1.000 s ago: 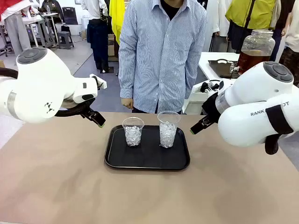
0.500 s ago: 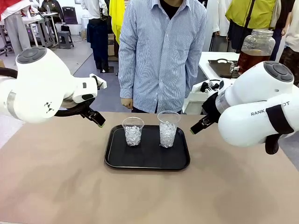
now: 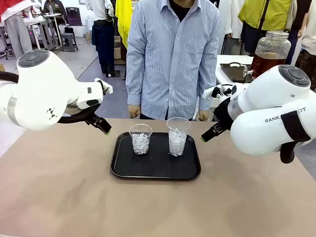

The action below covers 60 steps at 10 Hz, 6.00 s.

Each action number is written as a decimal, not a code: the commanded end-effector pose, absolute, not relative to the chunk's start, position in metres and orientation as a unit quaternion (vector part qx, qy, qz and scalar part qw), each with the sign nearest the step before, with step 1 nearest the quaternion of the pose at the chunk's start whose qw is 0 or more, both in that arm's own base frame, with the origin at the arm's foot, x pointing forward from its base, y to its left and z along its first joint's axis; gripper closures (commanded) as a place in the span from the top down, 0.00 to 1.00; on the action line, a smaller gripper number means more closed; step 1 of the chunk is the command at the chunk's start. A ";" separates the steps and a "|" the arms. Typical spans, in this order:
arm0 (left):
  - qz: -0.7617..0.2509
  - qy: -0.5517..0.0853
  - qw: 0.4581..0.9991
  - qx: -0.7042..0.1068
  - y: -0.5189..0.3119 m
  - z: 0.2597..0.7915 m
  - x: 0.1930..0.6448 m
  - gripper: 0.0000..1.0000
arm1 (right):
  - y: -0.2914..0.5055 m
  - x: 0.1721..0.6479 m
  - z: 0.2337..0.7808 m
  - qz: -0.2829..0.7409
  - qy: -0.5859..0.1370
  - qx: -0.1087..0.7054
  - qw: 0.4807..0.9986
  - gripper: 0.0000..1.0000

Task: Pour the drink into the iced cup.
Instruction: Pick up the iced cup indicated by the human and present it to them.

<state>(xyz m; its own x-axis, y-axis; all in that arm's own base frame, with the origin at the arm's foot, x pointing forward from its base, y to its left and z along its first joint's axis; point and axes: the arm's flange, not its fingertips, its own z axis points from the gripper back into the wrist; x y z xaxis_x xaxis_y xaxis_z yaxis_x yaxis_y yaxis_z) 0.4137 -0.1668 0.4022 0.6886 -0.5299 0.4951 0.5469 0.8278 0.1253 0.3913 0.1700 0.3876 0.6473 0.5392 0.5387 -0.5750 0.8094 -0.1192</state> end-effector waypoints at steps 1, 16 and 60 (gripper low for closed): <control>-0.293 -0.269 0.917 -0.016 -0.163 0.401 0.410 1.00 | 0.170 0.392 0.388 0.306 -0.290 0.032 0.906 1.00; -0.132 -0.202 0.923 -0.299 -0.097 0.491 0.474 1.00 | 0.081 0.449 0.485 0.154 -0.221 0.409 0.872 1.00; -0.036 -0.047 0.793 -0.607 -0.019 0.390 0.513 1.00 | 0.014 0.491 0.370 -0.067 -0.008 0.672 0.737 1.00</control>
<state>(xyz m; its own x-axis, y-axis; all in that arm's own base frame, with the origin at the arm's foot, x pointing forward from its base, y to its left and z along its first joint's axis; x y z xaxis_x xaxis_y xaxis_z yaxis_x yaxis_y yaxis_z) 0.5156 -0.0195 0.3895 0.9932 -0.0015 0.1167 0.1131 0.2620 -0.9584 0.4902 0.0151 0.3686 0.9914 -0.1040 -0.0789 0.0884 0.0895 0.9921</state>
